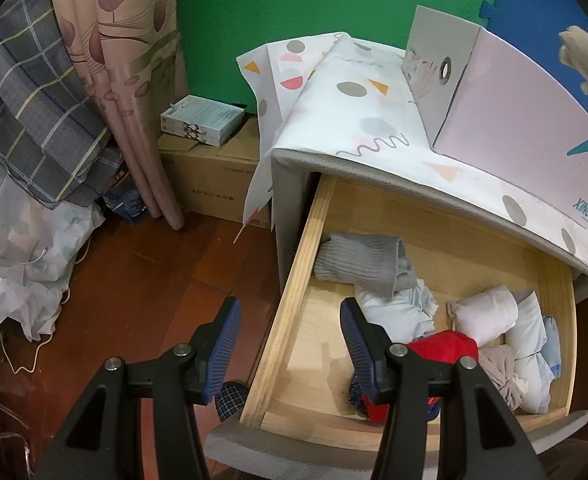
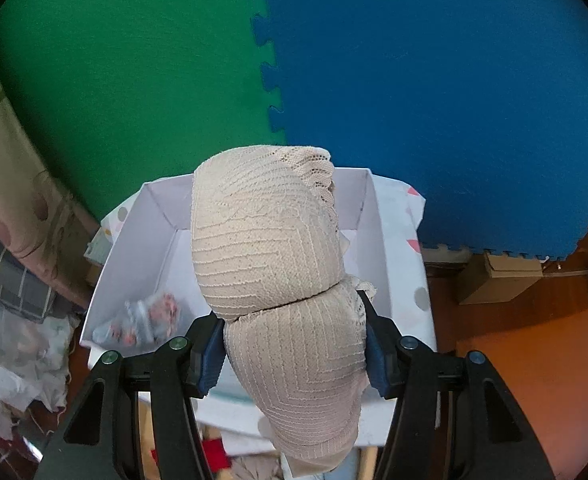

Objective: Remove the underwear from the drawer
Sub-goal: 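Lift the beige knit underwear with the right tool and lower it into the white box, then open the right tool and bring it back over the drawer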

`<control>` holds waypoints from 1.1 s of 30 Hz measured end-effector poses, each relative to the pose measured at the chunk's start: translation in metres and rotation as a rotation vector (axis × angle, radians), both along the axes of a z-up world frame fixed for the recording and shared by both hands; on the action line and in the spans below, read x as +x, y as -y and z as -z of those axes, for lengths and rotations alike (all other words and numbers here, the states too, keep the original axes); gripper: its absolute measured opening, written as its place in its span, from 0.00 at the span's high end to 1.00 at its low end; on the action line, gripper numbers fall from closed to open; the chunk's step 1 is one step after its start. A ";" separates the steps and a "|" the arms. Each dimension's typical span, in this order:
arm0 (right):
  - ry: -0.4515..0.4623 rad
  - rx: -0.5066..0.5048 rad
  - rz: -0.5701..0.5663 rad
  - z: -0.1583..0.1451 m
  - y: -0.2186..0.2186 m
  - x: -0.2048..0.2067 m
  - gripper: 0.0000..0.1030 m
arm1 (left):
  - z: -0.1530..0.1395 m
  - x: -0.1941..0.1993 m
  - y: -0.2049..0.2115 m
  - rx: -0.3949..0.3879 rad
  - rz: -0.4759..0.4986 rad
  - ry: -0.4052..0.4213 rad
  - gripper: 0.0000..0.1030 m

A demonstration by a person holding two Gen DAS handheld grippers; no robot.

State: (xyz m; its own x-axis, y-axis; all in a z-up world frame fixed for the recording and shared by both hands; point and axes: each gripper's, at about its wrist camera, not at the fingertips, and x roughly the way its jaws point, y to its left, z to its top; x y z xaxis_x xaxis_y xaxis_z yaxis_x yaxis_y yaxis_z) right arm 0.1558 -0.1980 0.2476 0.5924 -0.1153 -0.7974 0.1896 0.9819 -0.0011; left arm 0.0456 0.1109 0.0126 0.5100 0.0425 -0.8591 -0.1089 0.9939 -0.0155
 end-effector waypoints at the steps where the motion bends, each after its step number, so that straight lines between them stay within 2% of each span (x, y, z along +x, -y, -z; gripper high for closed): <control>1: -0.005 0.002 0.004 0.004 0.000 0.006 0.47 | 0.000 0.000 0.000 -0.002 0.000 -0.002 0.49; 8: -0.079 0.002 0.049 0.050 0.006 0.043 0.47 | 0.000 0.001 -0.002 -0.026 -0.008 0.000 0.49; 12: -0.122 0.014 0.084 0.073 0.015 0.049 0.46 | -0.001 0.001 -0.004 -0.038 -0.012 0.005 0.49; 15: -0.138 -0.055 0.076 0.080 0.011 0.050 0.45 | -0.001 0.001 -0.003 -0.038 -0.003 0.005 0.49; 23: -0.163 -0.083 0.072 0.083 0.007 0.050 0.41 | 0.000 0.001 -0.002 -0.040 0.003 0.002 0.49; 25: -0.163 -0.076 0.072 0.081 0.008 0.049 0.28 | 0.000 0.001 -0.002 -0.038 0.004 0.002 0.49; 26: -0.163 -0.072 0.073 0.079 0.007 0.047 0.26 | 0.000 0.001 -0.002 -0.041 0.006 0.003 0.49; 33: -0.133 -0.074 0.002 0.052 -0.008 0.010 0.26 | 0.002 0.003 0.004 -0.020 0.033 -0.002 0.49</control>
